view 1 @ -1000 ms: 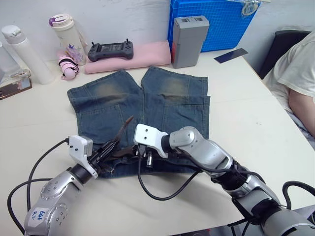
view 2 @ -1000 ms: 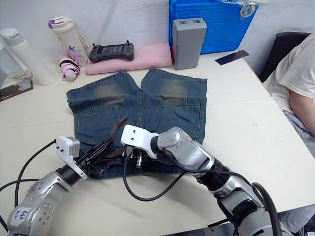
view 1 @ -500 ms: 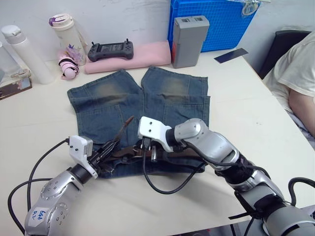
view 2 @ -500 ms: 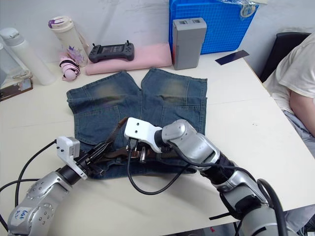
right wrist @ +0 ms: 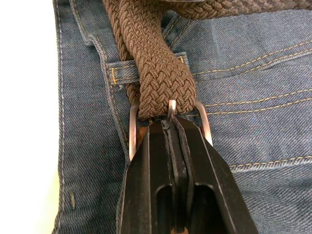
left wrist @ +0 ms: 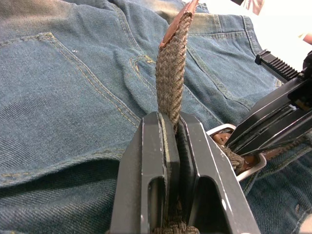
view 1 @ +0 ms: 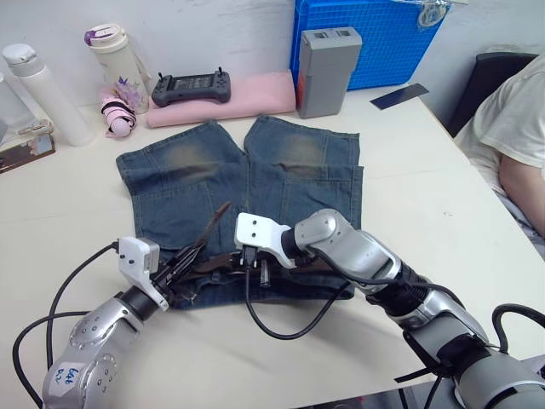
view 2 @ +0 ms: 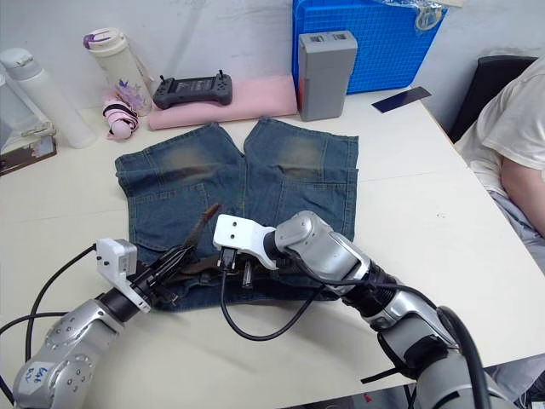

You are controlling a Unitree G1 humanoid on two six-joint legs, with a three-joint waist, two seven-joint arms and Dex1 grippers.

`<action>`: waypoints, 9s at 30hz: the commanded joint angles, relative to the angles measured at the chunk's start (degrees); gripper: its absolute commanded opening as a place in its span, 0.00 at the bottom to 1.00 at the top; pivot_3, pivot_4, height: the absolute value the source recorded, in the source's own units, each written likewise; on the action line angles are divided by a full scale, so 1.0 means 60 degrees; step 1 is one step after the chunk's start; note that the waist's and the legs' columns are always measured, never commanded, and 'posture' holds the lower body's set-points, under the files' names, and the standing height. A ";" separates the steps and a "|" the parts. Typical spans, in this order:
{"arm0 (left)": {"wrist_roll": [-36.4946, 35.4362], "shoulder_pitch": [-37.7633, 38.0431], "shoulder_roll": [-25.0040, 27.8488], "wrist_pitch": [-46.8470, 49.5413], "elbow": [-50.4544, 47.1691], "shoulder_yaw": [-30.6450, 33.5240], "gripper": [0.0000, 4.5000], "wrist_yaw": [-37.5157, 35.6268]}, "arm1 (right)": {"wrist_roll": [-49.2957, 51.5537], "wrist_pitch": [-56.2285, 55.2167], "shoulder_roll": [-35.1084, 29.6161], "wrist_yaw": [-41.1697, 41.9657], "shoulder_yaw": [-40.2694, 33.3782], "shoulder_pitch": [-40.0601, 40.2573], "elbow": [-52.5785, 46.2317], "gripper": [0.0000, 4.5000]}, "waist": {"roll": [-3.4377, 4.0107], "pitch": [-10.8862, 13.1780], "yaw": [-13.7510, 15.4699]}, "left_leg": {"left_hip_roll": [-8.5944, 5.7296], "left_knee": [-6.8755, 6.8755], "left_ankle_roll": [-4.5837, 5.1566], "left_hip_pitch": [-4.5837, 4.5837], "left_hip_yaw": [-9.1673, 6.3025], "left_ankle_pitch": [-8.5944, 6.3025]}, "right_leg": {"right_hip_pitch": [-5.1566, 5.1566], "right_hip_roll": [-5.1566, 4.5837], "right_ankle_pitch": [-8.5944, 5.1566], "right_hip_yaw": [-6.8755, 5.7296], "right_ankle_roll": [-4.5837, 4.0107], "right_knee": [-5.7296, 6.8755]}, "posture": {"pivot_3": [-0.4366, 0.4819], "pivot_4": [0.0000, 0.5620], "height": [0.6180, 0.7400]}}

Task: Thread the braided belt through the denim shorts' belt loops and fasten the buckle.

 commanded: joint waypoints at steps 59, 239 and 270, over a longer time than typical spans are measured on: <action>0.0034 0.0142 -0.0170 -0.0148 -0.0281 -0.0022 0.00 0.0101 | -0.0249 -0.0225 0.0201 0.0685 -0.0382 -0.0415 -0.0244 0.01 | 0.0002 0.0001 0.0002 | 0.0000 -0.0001 0.0000 -0.0001 -0.0001 0.0000 | 0.0000 0.0000 0.0000 -0.0001 0.0000 -0.0003 | 0.48 0.27 0.75; 0.0716 -0.3802 0.3901 0.0566 0.1733 0.1484 0.00 -0.3751 | -0.4986 -0.3733 0.0757 -0.2324 -0.0583 0.3536 -0.2031 0.87 | -0.0020 -0.0129 -0.0222 | 0.0003 -0.0139 -0.0124 0.0126 -0.0198 -0.0013 | -0.0003 0.0122 -0.0036 0.0038 -0.0108 0.0007 | 0.48 0.27 0.75; 0.2567 -0.2510 0.4645 -0.2370 0.2855 0.0543 0.00 -0.5301 | -0.5664 -0.3661 0.0596 -0.3202 -0.0672 0.3753 -0.2261 0.64 | -0.0019 -0.0129 -0.0223 | 0.0003 -0.0126 -0.0121 0.0124 -0.0197 -0.0017 | -0.0001 0.0122 -0.0035 0.0038 -0.0110 0.0013 | 0.48 0.27 0.75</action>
